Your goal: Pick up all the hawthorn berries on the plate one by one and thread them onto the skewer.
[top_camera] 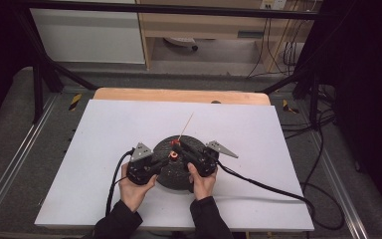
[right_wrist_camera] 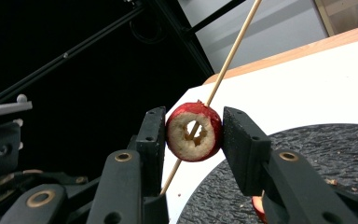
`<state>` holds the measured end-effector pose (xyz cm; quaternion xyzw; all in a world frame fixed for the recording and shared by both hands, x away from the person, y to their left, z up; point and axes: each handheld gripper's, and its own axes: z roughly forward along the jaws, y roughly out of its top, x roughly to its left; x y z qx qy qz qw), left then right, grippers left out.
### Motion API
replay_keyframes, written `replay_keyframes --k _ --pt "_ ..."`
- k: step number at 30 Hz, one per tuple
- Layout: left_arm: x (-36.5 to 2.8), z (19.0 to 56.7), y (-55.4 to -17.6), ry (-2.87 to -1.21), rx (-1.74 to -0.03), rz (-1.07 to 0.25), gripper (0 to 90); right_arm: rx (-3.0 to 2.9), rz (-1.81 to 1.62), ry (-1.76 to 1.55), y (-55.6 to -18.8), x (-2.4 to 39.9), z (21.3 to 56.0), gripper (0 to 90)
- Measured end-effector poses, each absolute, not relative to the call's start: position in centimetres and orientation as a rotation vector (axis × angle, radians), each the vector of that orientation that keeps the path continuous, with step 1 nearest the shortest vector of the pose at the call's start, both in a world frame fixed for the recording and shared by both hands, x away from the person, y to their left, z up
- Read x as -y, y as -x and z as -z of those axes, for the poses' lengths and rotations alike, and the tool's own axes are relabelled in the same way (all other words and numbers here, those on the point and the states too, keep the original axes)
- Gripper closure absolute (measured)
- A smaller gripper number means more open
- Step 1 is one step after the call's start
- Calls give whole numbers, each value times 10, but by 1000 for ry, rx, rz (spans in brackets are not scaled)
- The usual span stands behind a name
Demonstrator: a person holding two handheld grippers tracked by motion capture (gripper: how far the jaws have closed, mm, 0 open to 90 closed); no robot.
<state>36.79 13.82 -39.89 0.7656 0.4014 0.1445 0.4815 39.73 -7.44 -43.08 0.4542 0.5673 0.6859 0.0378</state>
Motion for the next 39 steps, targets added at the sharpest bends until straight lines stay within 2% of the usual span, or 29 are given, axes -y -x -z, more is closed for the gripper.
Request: replay_keyframes --k 14,19,30,39 --pt "-138 401 -370 -1882 -952 -353 882 -1792 -2080 -1392 -393 73 433 606" --pt "-145 402 -368 -1894 -944 -356 882 -1823 -2024 -1371 -392 76 429 500" --pt "-172 409 -361 -1924 -948 -363 882 -2001 -1791 -1302 -393 91 417 204" --pt "-196 416 -347 -1958 -945 -353 881 -2241 -1526 -1251 -396 97 421 56"
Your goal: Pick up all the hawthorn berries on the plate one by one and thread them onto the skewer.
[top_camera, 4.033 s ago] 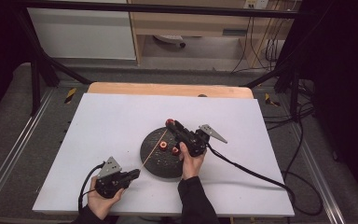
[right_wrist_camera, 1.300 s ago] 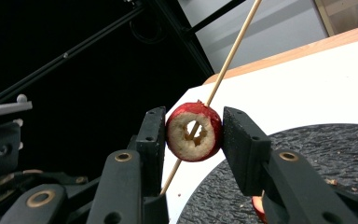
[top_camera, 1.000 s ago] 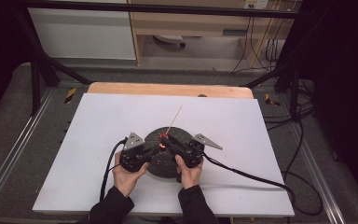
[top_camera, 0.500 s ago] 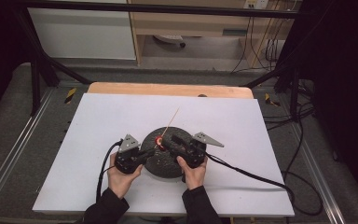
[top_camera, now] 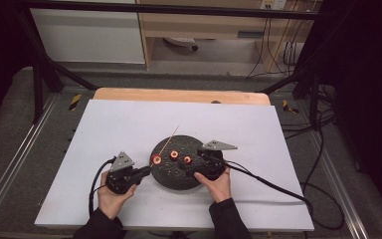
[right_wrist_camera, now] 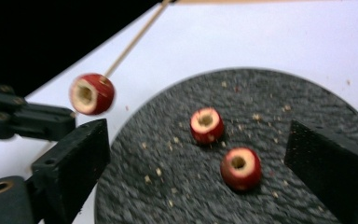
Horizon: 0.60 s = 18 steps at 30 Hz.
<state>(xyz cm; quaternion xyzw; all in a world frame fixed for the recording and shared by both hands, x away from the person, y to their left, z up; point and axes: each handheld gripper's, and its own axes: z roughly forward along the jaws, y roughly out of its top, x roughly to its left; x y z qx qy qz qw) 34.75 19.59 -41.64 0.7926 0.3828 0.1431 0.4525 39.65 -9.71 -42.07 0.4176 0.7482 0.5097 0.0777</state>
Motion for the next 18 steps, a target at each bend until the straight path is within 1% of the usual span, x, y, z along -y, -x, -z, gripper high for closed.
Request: replay_keyframes --k 9,18 --pt "-222 424 -334 -1977 -949 -348 882 -2345 -1397 -1228 -401 99 422 39" --pt "-236 432 -326 -2004 -951 -329 881 -2451 -1222 -1198 -410 99 411 49"
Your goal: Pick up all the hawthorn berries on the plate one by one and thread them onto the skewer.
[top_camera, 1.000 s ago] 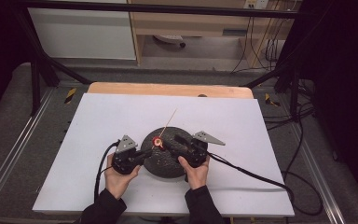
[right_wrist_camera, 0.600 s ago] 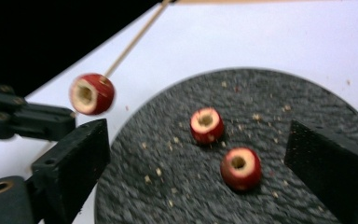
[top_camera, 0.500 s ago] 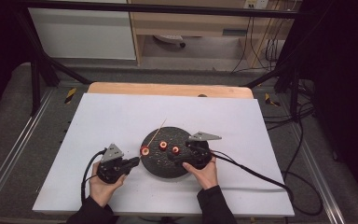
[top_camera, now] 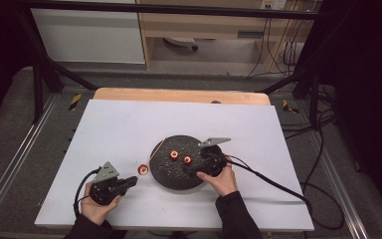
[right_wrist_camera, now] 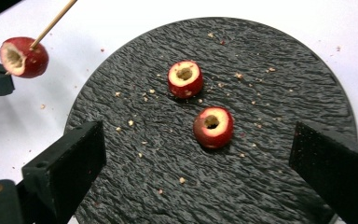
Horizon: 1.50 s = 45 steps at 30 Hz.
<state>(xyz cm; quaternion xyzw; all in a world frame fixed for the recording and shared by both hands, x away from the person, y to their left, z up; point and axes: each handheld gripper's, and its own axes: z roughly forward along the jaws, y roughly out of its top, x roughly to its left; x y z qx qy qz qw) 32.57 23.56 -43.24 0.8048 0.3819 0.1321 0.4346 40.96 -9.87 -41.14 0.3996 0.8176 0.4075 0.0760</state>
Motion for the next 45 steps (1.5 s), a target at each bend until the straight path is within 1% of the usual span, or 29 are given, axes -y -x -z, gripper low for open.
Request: replay_keyframes --k 7,14,27,32,45 --pt "-243 432 -323 -1988 -961 -328 882 -2546 -1068 -1160 -421 93 400 78" --pt "-244 433 -323 -1993 -959 -325 881 -2607 -935 -1169 -434 84 398 133" --pt "-244 434 -323 -1994 -957 -324 881 -2717 -789 -1184 -455 69 396 288" --pt "-244 434 -323 -1996 -956 -320 881 -2741 -751 -1237 -462 67 400 354" --pt "-243 434 -323 -1997 -954 -318 881 -2763 -733 -1331 -470 65 409 513"
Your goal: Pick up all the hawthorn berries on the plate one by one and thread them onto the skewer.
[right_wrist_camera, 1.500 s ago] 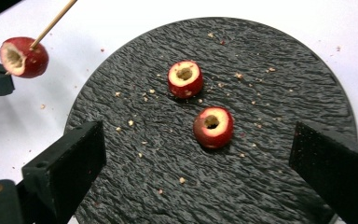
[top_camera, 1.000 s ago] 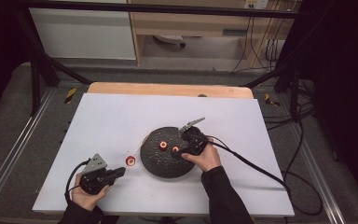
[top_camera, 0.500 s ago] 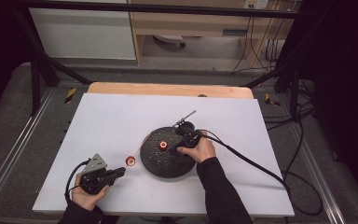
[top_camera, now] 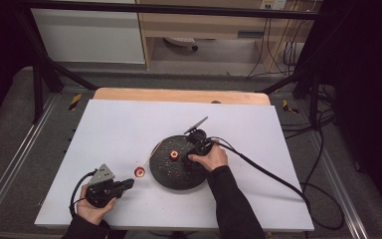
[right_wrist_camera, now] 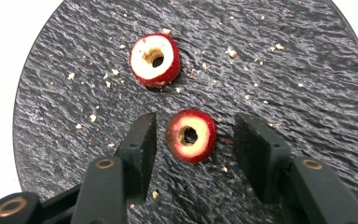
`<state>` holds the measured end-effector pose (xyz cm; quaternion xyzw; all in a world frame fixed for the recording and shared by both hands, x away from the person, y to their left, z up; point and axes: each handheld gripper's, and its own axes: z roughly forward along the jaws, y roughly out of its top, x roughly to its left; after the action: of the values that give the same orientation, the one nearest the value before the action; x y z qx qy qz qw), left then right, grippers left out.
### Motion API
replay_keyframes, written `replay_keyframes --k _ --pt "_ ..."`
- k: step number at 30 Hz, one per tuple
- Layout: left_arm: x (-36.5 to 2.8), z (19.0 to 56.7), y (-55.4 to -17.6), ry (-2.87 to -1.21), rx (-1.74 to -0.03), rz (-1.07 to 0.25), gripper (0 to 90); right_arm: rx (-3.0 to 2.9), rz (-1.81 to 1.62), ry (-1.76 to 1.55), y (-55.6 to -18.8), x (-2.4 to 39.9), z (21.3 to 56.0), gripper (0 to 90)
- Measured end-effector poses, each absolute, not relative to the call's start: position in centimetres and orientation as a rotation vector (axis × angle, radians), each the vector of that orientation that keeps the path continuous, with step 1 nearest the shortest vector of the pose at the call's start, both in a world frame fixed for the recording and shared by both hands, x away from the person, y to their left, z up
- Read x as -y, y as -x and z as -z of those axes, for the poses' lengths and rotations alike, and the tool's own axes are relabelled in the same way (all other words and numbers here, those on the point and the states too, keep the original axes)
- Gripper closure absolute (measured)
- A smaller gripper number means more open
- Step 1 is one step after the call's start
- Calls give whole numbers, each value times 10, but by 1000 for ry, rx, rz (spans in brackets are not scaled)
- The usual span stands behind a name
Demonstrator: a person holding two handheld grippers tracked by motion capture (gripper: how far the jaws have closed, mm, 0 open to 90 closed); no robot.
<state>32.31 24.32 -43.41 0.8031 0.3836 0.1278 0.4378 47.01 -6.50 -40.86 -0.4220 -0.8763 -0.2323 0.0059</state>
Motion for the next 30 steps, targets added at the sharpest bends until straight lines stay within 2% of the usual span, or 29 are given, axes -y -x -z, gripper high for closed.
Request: replay_keyframes --k 16,30 --pt "-243 434 -323 -1999 -950 -318 881 2712 709 1343 -472 63 414 619" --pt "-242 434 -323 -2001 -948 -317 881 2687 711 1366 -473 64 413 632"
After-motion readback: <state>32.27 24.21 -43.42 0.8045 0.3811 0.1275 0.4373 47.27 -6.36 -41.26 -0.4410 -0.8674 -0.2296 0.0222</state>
